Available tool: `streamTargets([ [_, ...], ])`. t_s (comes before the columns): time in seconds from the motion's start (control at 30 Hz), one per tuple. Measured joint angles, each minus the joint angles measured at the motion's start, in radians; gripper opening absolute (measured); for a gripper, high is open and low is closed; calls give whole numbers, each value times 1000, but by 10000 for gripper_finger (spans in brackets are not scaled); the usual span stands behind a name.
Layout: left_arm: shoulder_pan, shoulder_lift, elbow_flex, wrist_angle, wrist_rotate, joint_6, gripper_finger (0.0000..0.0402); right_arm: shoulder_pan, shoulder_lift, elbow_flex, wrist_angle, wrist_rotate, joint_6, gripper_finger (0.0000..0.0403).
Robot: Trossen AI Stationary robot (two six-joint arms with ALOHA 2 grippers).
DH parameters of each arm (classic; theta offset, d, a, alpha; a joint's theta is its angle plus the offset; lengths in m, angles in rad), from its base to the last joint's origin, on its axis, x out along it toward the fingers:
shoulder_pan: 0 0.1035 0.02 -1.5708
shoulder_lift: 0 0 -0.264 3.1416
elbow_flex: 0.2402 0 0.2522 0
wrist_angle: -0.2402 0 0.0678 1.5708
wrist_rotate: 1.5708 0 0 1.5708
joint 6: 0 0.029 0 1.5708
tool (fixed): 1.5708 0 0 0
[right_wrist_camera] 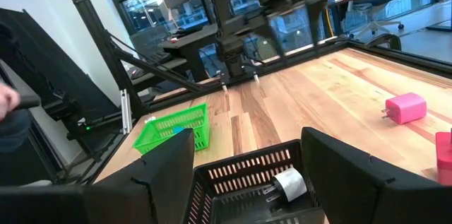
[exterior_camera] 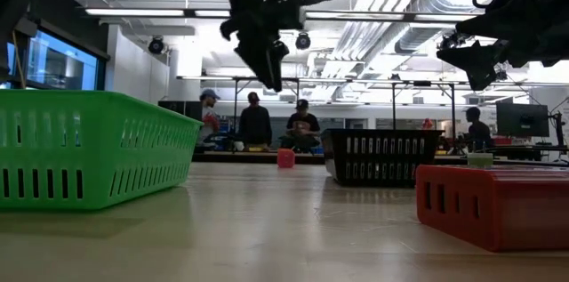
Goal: Pick & Place Office items
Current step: Put the bottom orange charger adapter into the black bin
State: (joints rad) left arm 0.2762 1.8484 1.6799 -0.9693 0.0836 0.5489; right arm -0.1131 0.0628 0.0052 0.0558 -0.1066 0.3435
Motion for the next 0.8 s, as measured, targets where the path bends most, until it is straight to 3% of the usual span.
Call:
streamTargets([
  [0.3, 114, 0, -3, 1, 94, 466, 196, 0, 0, 0, 0, 0, 0, 248],
  [0.5, 184, 14, -2, 26, 100, 522, 195, 0, 0, 0, 0, 0, 0, 248],
  [0.8, 224, 133, -3, 46, 155, 740, 194, 0, 0, 0, 0, -1, 0, 248],
])
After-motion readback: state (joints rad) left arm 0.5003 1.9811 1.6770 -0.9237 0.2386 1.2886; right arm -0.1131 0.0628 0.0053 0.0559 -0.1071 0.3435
